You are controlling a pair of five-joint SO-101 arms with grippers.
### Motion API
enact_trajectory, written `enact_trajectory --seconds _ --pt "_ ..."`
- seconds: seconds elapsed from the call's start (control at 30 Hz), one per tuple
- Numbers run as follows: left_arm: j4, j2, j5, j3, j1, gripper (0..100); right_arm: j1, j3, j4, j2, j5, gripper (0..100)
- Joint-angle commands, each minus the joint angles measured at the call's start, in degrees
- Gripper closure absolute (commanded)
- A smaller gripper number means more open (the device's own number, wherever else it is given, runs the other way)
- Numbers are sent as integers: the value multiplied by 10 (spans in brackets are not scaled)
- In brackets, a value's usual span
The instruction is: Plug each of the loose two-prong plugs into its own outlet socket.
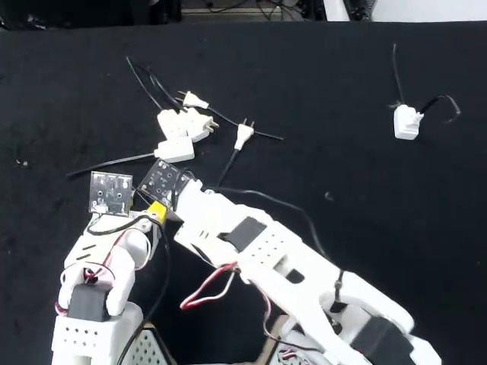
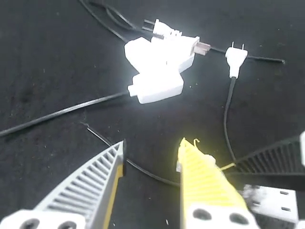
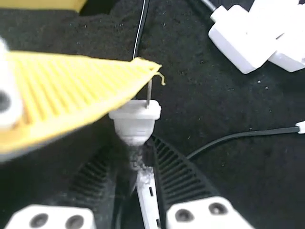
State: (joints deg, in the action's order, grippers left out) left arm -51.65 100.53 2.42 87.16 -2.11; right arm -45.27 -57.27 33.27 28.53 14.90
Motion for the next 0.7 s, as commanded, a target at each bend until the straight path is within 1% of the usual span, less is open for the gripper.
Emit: enact_trajectory --seconds 0.0,0.37,0.5,0.57,0.67 --pt "-2 -4 9 12 -14 809 -9 -6 -3 79 -4 988" --pt "-2 -4 9 14 -14 809 -9 -63 -12 204 -5 988" --pt "-2 -4 9 14 -14 809 -9 -95 -69 210 -10 988" --pt "-2 -4 9 14 -14 809 -9 -112 -102 209 -39 988" --pt "-2 -4 9 14 -14 809 -9 -120 -117 209 -49 988"
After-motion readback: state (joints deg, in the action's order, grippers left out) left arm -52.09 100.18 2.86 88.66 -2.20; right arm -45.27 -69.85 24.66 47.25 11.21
